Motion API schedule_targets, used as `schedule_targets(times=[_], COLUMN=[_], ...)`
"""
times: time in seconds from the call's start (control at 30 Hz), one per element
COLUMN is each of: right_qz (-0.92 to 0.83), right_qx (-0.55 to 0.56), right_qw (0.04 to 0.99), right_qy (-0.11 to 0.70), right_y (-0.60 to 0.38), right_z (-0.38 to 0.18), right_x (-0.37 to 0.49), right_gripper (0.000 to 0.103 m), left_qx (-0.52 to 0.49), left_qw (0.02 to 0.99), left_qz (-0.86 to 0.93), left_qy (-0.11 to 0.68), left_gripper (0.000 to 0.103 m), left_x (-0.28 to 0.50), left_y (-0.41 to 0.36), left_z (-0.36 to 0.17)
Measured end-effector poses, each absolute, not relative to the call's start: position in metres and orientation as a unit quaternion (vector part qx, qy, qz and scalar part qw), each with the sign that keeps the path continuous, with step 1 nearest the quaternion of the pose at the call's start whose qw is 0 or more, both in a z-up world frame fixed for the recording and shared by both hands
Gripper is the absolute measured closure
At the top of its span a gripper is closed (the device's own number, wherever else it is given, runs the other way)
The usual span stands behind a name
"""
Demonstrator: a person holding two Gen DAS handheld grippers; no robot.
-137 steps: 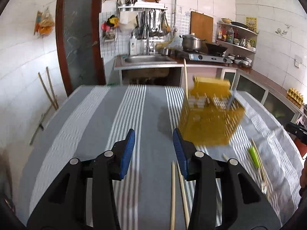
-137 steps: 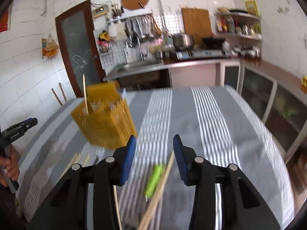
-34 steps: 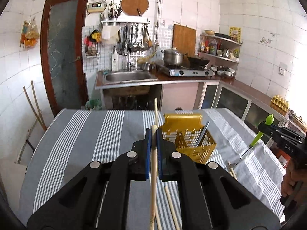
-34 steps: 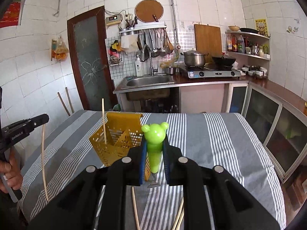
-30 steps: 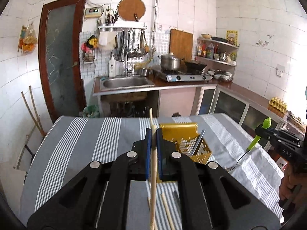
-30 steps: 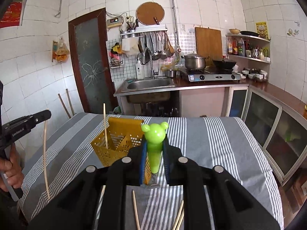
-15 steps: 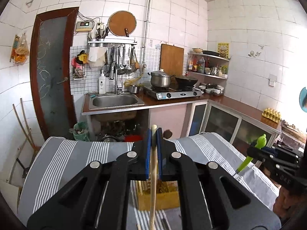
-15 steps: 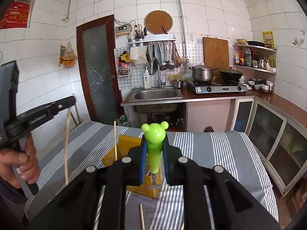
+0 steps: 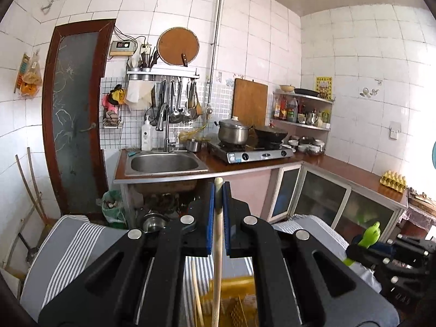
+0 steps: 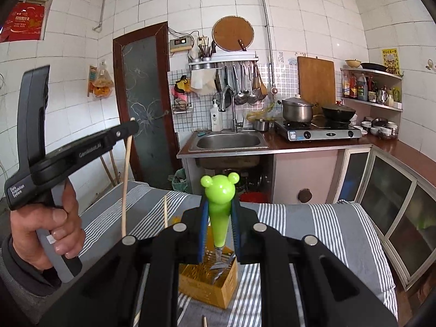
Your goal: Organize utensils
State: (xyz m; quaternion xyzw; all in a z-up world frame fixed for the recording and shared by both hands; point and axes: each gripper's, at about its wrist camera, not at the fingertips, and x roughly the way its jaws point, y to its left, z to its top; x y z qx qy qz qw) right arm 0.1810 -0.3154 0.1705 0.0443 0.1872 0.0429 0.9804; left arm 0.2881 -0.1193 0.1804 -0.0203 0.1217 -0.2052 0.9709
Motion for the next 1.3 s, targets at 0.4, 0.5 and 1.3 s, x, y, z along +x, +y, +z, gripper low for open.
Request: schedule_targets(times=[0.4, 0.5, 1.3], right_qz=[0.044, 0.043, -0.043], right_qx=[0.045, 0.046, 0.074], right_qw=[0.973, 0.971, 0.961], right_qy=[0.22, 0.231, 0.262], right_y=[-0.305, -0.303, -0.386], right_z=[0.142, 0.133, 0.069], right_x=[0.227, 0.235, 0.117], right_gripper=[0.087, 0.087, 0.055], left_qx=[-0.032, -0.035, 0.009], left_qw=[0.971, 0.967, 0.963], left_qz=[-0.196, -0.198, -0.127], left_qy=[0.13, 0.155, 0.237], left_gripper=[0.099, 0.098, 0.056], left_x=[0.337, 0.344, 0.218], left_y=[-0.128, -0.127, -0.022], left_z=[0.144, 0.129, 0.046])
